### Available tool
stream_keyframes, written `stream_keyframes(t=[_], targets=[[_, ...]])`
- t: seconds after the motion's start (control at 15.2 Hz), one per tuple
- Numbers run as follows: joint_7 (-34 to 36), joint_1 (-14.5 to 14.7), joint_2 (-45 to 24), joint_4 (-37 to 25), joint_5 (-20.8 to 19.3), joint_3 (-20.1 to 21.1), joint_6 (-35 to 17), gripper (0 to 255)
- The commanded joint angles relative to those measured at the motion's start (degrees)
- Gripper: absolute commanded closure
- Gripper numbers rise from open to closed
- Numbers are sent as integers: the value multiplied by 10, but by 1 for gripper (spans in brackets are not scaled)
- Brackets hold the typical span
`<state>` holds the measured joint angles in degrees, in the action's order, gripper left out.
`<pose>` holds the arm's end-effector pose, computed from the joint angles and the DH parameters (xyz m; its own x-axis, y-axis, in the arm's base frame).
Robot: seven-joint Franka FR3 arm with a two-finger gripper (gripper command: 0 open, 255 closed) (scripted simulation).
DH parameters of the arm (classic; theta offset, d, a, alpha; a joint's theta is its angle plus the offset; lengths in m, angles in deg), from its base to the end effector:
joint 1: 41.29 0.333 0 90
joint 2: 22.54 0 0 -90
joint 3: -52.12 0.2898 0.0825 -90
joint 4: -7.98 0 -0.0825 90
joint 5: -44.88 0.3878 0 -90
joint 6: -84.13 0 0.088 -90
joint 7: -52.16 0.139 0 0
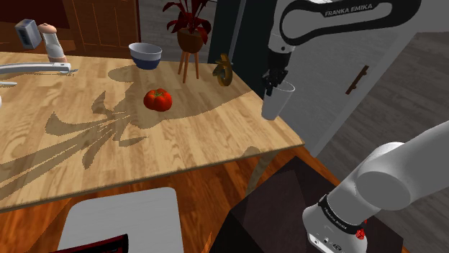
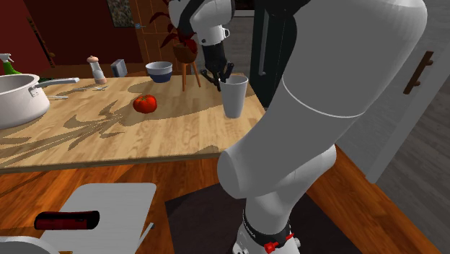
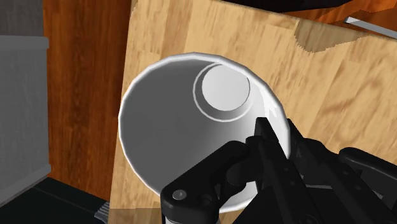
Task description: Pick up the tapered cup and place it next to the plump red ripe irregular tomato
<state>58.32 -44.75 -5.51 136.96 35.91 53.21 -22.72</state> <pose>0.4592 -0.0357 0.4208 0.9917 -0.1034 -0.0758 -0.0903 -0.9831 0.1592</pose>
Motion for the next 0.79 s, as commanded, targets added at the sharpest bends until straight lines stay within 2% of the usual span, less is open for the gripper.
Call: stream_keyframes(t=[0.0,0.73], targets=[[-3,0,4,-14,1,0,18,255],[-14,1,11,-92,4,1,102,255]])
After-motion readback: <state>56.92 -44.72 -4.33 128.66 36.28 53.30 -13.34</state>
